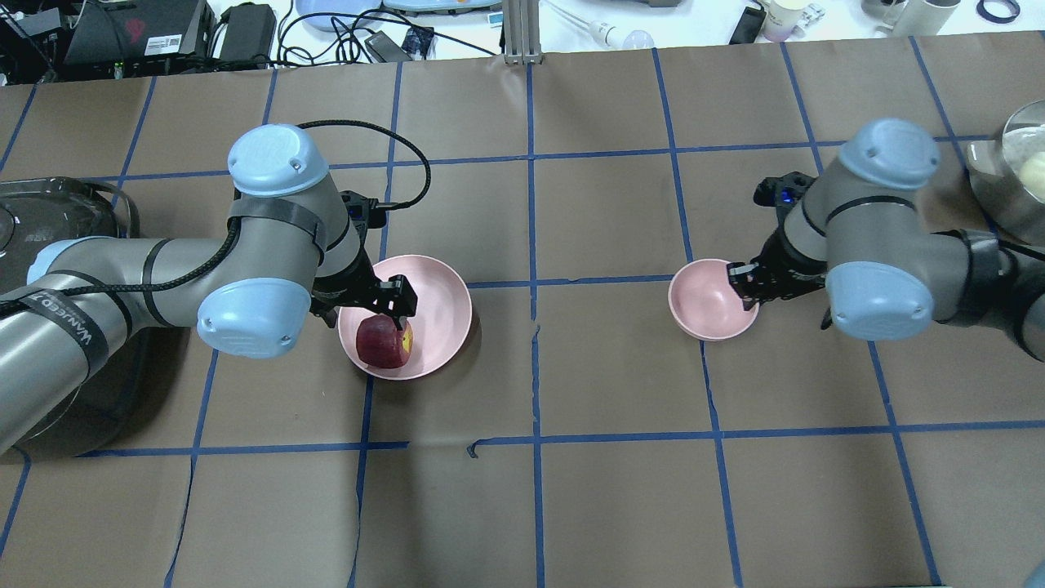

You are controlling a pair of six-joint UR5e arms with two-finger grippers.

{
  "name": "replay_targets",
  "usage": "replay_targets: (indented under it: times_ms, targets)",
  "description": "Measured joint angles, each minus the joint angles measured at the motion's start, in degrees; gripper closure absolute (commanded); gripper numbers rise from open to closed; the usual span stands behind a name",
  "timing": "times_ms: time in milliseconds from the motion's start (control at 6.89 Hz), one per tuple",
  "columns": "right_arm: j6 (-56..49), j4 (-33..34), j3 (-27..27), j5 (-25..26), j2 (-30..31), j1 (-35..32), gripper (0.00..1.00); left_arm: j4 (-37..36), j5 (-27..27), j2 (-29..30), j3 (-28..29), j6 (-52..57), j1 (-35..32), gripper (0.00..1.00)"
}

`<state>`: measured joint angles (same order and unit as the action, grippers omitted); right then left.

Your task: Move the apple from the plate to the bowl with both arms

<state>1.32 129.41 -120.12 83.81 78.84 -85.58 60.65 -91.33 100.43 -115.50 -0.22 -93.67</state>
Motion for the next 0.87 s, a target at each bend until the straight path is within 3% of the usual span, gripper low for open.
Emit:
replay_targets:
  times_ms: [145,290,435,581,726,871]
  targets:
    - [7.84,0.65,-0.01,-0.23,-0.35,-5.26,0.78,-0.53,0.06,0.87,-0.26,0.09,-0.13,0.02]
    - [13.02,1.25,-0.06,-0.08,-0.99,-8.42,0.01,-0.81,0.08,1.62,-0.42,-0.06,-0.27,0.24]
    - [15.22,1.58,0.00,0.02,-1.59,-9.72,0.00,-0.92,0.78,2.28,-0.64,-0.32,-0.33,0.42]
    - [15.86,1.56,0.80,0.47,-1.66,-10.12,0.00,-0.96,2.32,2.81,-0.97,-0.58,-0.34,0.86]
    - [15.85,-0.37,3.76,2.64,-1.46,-10.27,0.00,-0.97,3.28,3.01,-1.07,-0.51,-0.29,1.00]
    - [15.70,-5.83,8.70,5.36,-0.69,-10.44,0.00,-1.00,3.50,2.81,-0.69,-0.14,-0.17,1.00]
